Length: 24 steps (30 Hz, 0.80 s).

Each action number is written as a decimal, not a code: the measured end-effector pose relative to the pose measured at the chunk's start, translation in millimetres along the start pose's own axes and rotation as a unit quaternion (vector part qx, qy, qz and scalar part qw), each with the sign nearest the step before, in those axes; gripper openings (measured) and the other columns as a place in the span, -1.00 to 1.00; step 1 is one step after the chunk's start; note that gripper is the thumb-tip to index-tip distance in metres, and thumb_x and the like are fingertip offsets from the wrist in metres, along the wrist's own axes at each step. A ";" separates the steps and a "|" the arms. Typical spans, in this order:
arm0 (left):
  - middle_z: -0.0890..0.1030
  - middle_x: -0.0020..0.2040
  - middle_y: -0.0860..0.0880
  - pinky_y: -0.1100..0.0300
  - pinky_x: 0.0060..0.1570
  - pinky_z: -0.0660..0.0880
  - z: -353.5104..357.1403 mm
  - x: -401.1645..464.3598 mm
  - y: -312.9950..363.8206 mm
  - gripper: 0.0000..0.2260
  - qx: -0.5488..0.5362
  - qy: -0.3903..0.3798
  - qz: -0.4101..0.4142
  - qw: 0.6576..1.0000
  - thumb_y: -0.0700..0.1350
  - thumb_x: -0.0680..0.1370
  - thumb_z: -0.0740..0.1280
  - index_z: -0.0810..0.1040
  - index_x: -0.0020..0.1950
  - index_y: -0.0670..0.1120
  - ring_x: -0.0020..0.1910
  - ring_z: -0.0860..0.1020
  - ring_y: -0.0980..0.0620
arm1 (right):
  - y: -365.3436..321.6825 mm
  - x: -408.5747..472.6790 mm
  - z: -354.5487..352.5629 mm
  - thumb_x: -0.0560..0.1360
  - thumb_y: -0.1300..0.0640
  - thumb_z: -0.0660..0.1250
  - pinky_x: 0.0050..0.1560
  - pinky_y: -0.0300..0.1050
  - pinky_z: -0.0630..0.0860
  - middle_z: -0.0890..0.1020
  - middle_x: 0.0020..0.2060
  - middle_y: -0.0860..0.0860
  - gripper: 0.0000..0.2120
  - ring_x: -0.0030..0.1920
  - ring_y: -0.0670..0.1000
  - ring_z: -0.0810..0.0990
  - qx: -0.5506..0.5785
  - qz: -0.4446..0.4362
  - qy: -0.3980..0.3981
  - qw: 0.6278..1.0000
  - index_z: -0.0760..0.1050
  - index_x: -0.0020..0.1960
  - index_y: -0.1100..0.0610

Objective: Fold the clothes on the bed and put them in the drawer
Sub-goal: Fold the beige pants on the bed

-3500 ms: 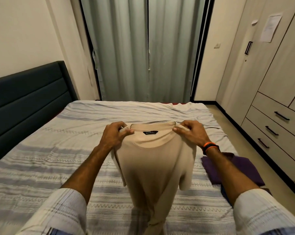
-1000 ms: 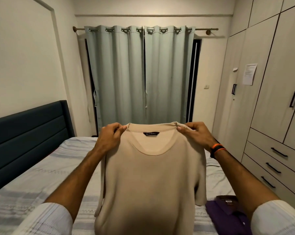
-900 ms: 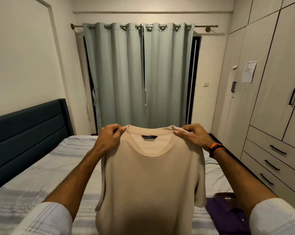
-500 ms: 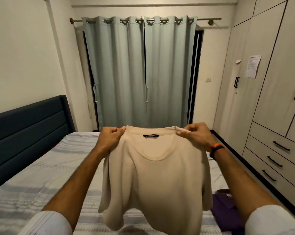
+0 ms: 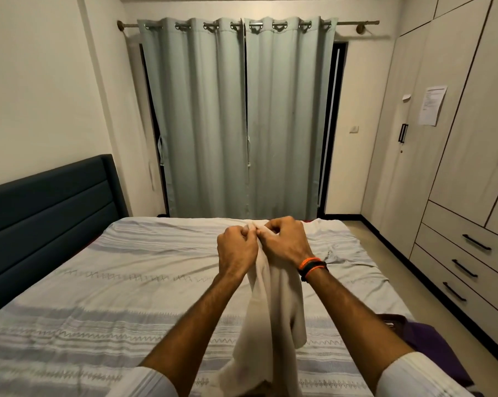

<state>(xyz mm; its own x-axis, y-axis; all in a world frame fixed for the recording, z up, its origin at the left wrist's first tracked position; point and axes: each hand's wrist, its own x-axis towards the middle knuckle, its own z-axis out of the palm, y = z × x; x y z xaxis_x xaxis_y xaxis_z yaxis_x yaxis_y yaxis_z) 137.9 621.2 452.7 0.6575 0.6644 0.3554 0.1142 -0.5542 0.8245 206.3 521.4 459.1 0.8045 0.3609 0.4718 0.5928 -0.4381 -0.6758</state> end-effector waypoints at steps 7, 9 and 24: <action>0.65 -0.29 -0.10 0.24 -0.28 0.53 0.1 -12.1 10.7 -0.76 -0.026 -0.025 0.001 0.999 -0.12 0.58 0.31 0.67 -0.20 -0.18 -0.28 0.61 0.00 | -0.6 -9.9 -2.8 0.50 0.14 0.31 -0.06 -0.07 0.61 0.73 -0.20 0.07 -0.79 -0.19 0.05 0.64 -0.014 -0.048 -0.064 0.997 0.72 -0.07 0.14; 0.65 -0.29 -0.10 0.13 -0.23 0.61 -2.0 -11.2 8.3 -0.79 -0.031 -0.054 0.011 0.998 -0.22 0.54 0.27 0.67 -0.20 -0.18 -0.26 0.62 -0.04 | 0.2 -12.1 -5.9 0.47 0.10 0.31 -0.09 0.05 0.62 0.71 -0.25 0.05 -0.79 -0.21 0.06 0.63 -0.006 -0.047 -0.079 0.996 0.72 -0.09 0.12; 0.70 0.07 -0.05 0.22 0.08 0.52 -19.6 -13.1 -8.9 -0.78 0.075 -0.139 0.114 0.981 -0.14 0.51 0.41 0.69 0.14 -0.07 0.04 0.63 -0.01 | -1.9 -20.8 5.9 0.42 0.09 0.33 -0.08 -0.03 0.63 0.71 -0.23 0.07 -0.78 -0.24 0.06 0.61 -0.100 -0.059 -0.043 0.992 0.72 -0.06 0.09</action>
<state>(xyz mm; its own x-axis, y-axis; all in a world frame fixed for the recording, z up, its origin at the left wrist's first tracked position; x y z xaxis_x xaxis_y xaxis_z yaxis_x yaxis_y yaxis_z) 113.6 627.2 449.3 0.8536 0.3645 0.3722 0.0354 -0.7534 0.6566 188.3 519.5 447.2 0.7279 0.4847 0.4851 0.6853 -0.5401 -0.4886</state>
